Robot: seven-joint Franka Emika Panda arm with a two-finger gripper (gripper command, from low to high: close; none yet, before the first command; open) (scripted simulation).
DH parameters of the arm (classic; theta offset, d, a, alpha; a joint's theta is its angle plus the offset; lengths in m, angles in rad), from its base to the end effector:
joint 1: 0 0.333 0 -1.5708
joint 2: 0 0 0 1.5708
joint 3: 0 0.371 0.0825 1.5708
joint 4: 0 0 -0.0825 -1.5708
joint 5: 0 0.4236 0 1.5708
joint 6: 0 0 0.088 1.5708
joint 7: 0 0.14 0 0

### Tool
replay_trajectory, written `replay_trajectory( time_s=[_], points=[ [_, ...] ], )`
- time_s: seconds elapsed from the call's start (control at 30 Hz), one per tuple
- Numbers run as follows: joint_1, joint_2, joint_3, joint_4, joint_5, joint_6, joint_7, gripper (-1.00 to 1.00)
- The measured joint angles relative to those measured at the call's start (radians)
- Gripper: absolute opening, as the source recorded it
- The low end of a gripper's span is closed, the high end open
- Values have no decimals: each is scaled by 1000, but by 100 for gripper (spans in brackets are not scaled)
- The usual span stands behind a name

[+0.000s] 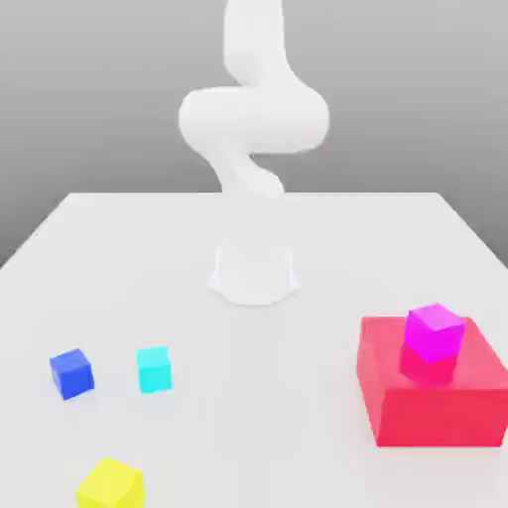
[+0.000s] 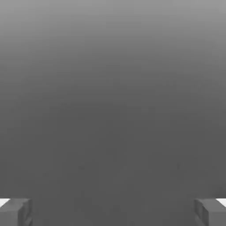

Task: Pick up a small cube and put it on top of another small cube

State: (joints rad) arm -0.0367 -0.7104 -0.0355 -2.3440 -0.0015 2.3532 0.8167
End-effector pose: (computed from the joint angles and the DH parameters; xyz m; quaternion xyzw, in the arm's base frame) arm 0.4058 -0.0339 0.6763 -0.8452 0.4022 -0.3235 0.1388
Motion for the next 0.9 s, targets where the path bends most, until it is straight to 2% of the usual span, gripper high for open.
replay_trajectory(
  time_s=[0.43, 0.7, 0.77, 0.9],
  points=[
    [-193, 476, -209, -232, 22, 283, 67, 0],
    [-338, 771, -314, -373, 102, 453, 59, 0],
    [-360, 846, -293, -377, 162, 503, 20, 0],
    [-468, 992, -160, -350, 293, 612, -77, 0]
  ],
)
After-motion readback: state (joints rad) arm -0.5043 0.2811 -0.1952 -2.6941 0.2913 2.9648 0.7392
